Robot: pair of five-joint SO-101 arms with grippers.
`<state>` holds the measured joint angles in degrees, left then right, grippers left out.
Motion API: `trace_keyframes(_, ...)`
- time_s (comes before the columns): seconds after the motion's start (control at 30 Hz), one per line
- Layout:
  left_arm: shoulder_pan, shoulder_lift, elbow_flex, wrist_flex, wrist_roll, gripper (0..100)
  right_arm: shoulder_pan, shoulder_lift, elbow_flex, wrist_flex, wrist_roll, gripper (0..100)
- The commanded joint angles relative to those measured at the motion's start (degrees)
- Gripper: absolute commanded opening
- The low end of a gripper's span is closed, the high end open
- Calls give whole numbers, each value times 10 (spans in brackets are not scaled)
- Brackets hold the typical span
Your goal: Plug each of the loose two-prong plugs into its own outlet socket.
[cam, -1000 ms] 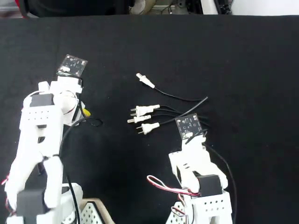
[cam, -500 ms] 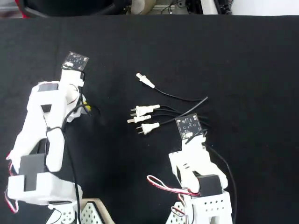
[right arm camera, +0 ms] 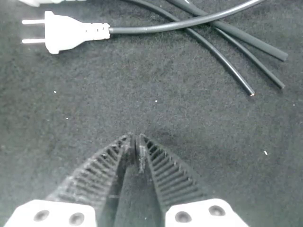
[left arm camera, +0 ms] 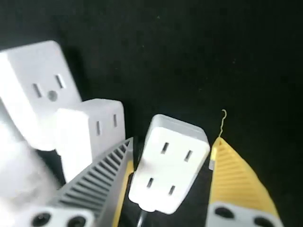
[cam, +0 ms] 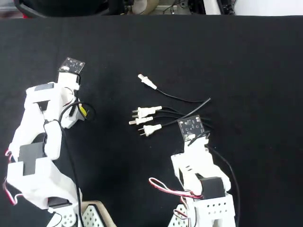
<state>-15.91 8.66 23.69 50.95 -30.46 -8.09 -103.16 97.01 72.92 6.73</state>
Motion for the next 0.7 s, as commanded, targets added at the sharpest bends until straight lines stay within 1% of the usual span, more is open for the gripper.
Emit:
trace_keyframes(0.0, -3, 17, -19, -4, -6, 255, -3, -34, -6, 3, -4, 11)
trace_keyframes(0.07, -2, 20, -19, -4, -6, 230, -3, -34, -6, 3, -4, 11)
trace_keyframes(0.17, 14, 11, -15, 3, -7, 144, -3, -34, -6, 3, -4, 11)
trace_keyframes(0.27, 55, -18, 8, 24, -23, 98, -3, -34, -6, 3, -4, 11)
trace_keyframes(0.3, 73, -31, 20, 32, -29, 92, -3, -34, -6, 3, -4, 11)
trace_keyframes(0.47, 168, -122, 82, 39, -14, 52, -3, -34, -6, 3, -4, 11)
trace_keyframes(0.67, 261, -234, 196, 40, -14, 70, -3, -34, -6, 3, -4, 11)
